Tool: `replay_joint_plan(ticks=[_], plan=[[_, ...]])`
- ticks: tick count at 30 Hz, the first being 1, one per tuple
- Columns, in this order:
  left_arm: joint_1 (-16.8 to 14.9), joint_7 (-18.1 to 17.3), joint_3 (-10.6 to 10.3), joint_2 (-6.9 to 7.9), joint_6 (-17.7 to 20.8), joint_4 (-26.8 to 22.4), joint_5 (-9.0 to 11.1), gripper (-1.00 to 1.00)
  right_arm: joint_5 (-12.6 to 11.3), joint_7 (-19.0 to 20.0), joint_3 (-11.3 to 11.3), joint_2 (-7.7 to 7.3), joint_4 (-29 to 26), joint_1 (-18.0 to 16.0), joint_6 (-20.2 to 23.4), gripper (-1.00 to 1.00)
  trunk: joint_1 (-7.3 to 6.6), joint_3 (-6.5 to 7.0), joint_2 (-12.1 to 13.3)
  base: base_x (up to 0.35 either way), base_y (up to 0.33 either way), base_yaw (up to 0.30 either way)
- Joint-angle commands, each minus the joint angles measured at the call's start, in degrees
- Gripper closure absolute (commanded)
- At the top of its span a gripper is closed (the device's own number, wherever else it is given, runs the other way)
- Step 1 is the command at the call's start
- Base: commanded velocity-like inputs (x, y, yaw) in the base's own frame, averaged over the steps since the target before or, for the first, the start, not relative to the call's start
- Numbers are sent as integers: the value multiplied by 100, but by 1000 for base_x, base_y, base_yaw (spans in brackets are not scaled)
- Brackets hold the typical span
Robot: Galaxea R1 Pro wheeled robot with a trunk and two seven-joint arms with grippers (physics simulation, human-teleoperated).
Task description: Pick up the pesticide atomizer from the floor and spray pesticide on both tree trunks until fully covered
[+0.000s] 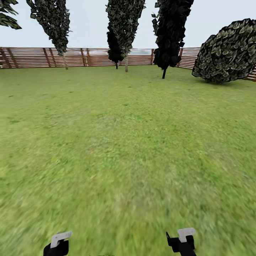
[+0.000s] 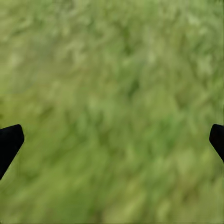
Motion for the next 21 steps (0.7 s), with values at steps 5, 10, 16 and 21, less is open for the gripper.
replay_joint_plan(ticks=[5, 10, 16, 21], plan=[[-4, -5, -12, 0, -18, 6, 30, 100, 19, 48, -49, 6, -12, -3, -19, -100, -1, -5, -2, 0, 0, 282], [-4, -5, -13, 0, -18, 6, 30, 100, 19, 48, -50, 6, -12, -3, -19, -100, -1, -5, -2, 0, 0, 282], [-4, -5, -14, 0, -18, 6, 30, 100, 19, 48, -52, 6, -12, -3, -19, -100, -1, -5, -2, 0, 0, 282], [-4, -5, -12, 0, -18, 6, 30, 100, 19, 48, -50, 6, -12, -3, -19, -100, -1, -5, -2, 0, 0, 282]])
